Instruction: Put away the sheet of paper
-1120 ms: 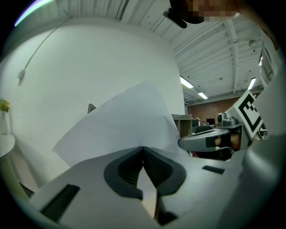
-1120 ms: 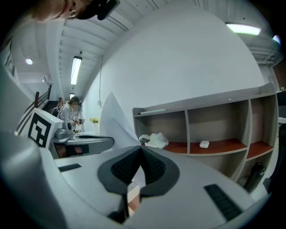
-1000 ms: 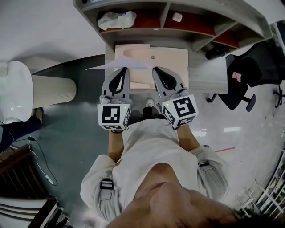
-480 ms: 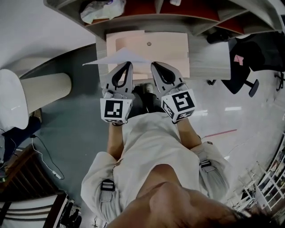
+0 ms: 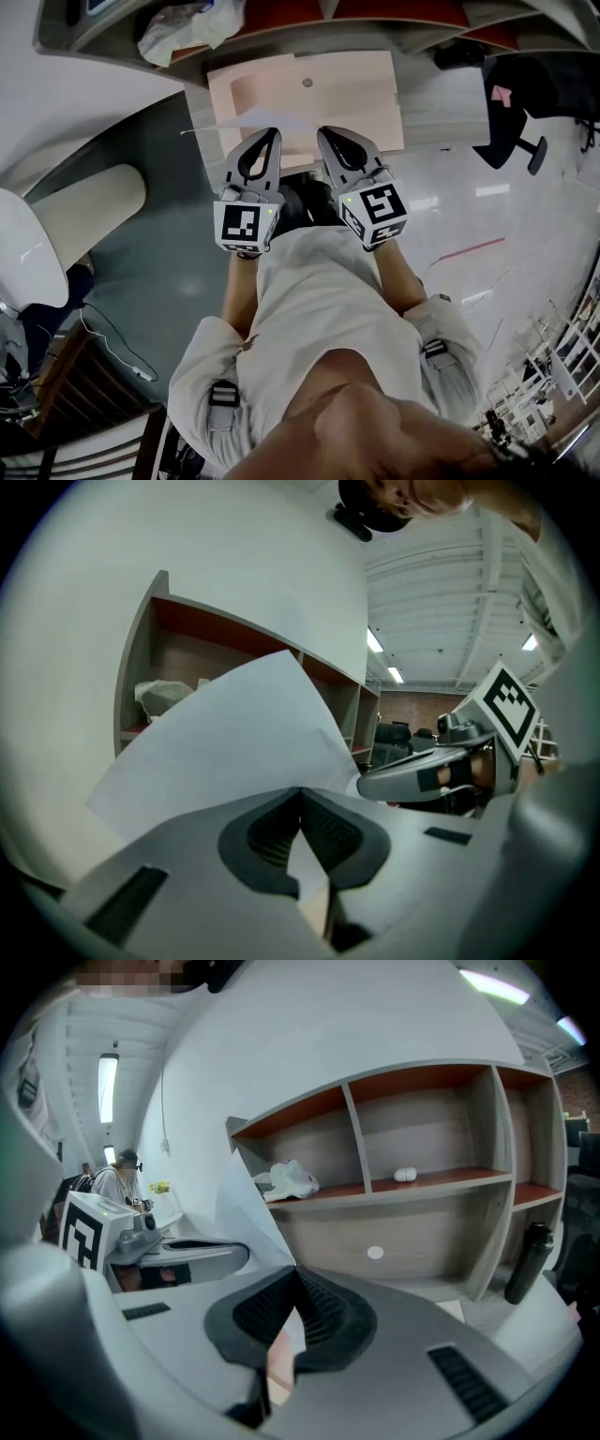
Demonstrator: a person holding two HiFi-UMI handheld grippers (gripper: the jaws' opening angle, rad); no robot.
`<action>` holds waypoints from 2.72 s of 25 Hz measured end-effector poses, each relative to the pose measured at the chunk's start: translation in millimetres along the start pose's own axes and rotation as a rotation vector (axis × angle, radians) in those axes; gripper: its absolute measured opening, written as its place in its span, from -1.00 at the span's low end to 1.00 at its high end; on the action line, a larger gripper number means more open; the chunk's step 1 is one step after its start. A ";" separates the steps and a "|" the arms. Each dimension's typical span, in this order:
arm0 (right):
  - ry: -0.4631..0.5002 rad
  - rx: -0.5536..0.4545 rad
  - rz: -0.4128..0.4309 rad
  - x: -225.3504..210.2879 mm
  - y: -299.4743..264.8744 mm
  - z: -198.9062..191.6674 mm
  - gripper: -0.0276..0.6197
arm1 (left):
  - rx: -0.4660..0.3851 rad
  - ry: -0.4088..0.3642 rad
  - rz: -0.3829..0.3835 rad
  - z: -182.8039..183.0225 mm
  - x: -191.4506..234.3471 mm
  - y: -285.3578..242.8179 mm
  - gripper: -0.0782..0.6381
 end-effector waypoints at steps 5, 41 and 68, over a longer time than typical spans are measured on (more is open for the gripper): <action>-0.052 0.062 -0.044 -12.4 -14.7 -25.9 -0.86 | 0.025 0.022 -0.057 -16.1 7.6 -12.4 -0.73; -0.225 0.383 -0.205 -149.7 -63.9 -171.9 -0.86 | 0.233 0.013 -0.116 -87.9 -8.6 -90.4 -0.73; -0.054 0.583 -0.231 -164.2 -116.8 -228.2 -0.86 | 0.307 0.040 -0.117 -133.1 -5.6 -104.5 -0.73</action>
Point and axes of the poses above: the fingertips, and each gripper's own axes: y backward along the fingers, x to its left, z out of its top, the point moved 2 cm from there along y, backward along the fingers, and after that the axes turned 4 degrees about x, right-handed, at the moved point
